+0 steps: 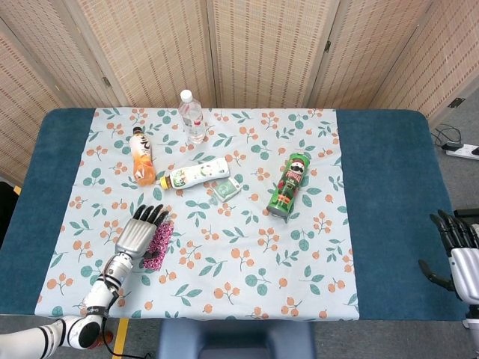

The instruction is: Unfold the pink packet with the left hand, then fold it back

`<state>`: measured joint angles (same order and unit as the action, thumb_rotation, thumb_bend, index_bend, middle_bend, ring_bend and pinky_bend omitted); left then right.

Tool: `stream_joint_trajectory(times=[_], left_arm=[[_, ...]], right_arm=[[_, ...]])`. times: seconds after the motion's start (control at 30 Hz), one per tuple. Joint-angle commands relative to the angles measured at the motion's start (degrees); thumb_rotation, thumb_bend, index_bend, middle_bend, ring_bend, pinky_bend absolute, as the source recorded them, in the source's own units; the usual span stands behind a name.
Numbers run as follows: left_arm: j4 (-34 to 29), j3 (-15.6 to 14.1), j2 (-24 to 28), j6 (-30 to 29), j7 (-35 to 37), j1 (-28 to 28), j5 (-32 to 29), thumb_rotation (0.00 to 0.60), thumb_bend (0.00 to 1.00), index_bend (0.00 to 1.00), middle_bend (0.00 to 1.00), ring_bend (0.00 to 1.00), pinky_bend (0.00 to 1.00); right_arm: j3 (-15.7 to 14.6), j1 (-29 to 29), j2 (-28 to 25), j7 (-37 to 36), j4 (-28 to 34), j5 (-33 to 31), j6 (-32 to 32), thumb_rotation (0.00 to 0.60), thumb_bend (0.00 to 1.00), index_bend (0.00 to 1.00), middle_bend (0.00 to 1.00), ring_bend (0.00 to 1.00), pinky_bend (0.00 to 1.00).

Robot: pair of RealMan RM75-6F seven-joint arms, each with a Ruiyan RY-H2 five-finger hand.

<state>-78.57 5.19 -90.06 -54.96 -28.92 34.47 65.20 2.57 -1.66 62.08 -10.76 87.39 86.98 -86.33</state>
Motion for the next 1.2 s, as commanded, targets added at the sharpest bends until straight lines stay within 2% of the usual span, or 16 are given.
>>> stream_joint_trajectory(times=[0.03,0.47,0.87,1.2], left_arm=[[0.5,0.5,-0.4,0.2,-0.2,0.5,-0.6,0.6,0.12,0.01,0.0,0.0,0.0],[4.0,3.0,-2.1,2.1,-1.7,3.4,-5.4,0.6,0.12,0.01,0.0,0.0,0.0],[6.2,3.9,-2.6,3.2,-1.1,5.0,-8.1,0.6,0.12,0.01,0.0,0.0,0.0],[4.6,4.2,-1.9,2.4,-0.3,5.6,-8.1,0.6,0.12,0.01,0.0,0.0,0.0]], right_arm=[[0.0,0.1,0.0,0.0,-0.1,0.0,0.0,0.6,0.34,0.04,0.06,0.02,0.0],[0.0,0.4,0.0,-0.4,-0.4,-0.2,-0.2,0.6,0.34,0.04,0.06,0.02,0.0],[0.1,0.5,-0.1,-0.2,-0.2,-0.4,-0.1,0.6,0.34,0.04,0.06,0.02,0.0],[0.1,0.7,-0.3,-0.2,0.1,-0.4,-0.4,0.6,0.33,0.04,0.06,0.02,0.0]])
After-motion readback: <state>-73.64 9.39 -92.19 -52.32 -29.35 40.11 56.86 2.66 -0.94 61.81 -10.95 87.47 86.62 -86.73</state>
